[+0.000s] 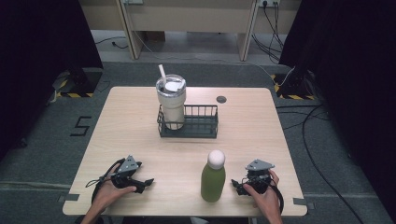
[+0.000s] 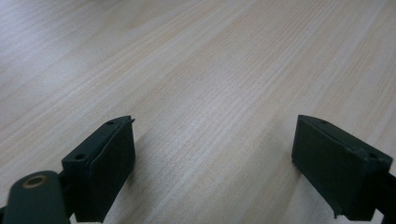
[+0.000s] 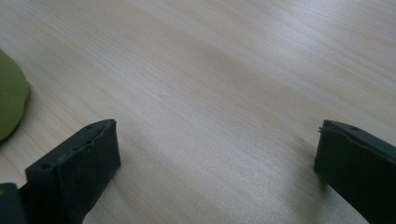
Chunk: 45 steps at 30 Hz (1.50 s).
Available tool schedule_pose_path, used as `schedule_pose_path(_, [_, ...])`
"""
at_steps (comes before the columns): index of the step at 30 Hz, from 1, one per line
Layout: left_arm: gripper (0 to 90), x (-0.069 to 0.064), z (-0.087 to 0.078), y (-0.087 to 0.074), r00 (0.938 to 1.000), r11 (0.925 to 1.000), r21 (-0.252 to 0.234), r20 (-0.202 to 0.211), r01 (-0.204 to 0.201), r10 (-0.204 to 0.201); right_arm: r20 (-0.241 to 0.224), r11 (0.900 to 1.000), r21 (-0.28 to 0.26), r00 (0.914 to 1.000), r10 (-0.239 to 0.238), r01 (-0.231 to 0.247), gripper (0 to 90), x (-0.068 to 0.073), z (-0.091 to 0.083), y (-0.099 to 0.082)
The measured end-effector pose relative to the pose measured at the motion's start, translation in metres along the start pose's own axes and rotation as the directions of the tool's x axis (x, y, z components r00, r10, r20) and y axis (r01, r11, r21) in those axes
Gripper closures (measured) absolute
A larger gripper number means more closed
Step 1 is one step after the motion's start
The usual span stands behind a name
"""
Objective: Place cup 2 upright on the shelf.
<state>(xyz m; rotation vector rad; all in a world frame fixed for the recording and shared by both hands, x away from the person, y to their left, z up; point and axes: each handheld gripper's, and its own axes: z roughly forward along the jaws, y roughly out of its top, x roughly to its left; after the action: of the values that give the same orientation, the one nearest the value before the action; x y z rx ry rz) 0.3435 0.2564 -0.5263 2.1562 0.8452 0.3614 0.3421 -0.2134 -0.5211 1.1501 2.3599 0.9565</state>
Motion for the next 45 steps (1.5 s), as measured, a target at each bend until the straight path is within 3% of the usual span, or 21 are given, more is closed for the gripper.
schedule_pose_path(3, [12.1, 0.000, 0.000, 0.000, 1.0000, 1.0000, 0.002, -0.002, 0.003, -0.003, -0.008, 1.0000, -0.007, 1.0000, -0.002, 0.001, 4.6, 0.000, -0.001, 0.000])
schedule_pose_path(6, [11.9, 0.000, 0.000, 0.000, 1.0000, 1.0000, 0.002, -0.004, 0.004, -0.004, 0.015, 0.9990, -0.037, 0.9996, 0.025, -0.024, 18.7, -0.001, -0.004, -0.002])
schedule_pose_path(7, [11.9, 0.000, 0.000, 0.000, 1.0000, 1.0000, 0.002, -0.005, 0.003, -0.003, 0.016, 0.9981, -0.042, 0.9988, 0.046, -0.045, 16.6, 0.000, -0.007, -0.002])
schedule_pose_path(15, [11.9, 0.000, -0.001, 0.000, 0.9999, 1.0000, 0.002, -0.008, 0.007, -0.007, 0.024, 0.9939, -0.108, 0.9994, 0.025, -0.023, 15.5, 0.010, -0.026, -0.006])
schedule_pose_path(32, [11.9, 0.000, -0.001, 0.000, 0.9999, 1.0000, 0.003, -0.009, 0.006, -0.006, -0.034, 0.9793, -0.201, 0.9993, 0.012, -0.019, 16.2, 0.038, -0.052, -0.017])
schedule_pose_path(45, [11.9, 0.000, -0.001, 0.000, 0.9999, 1.0000, 0.003, -0.009, 0.007, -0.007, -0.109, 0.9655, -0.260, 0.9933, -0.038, 0.009, 16.5, 0.060, -0.068, -0.015])
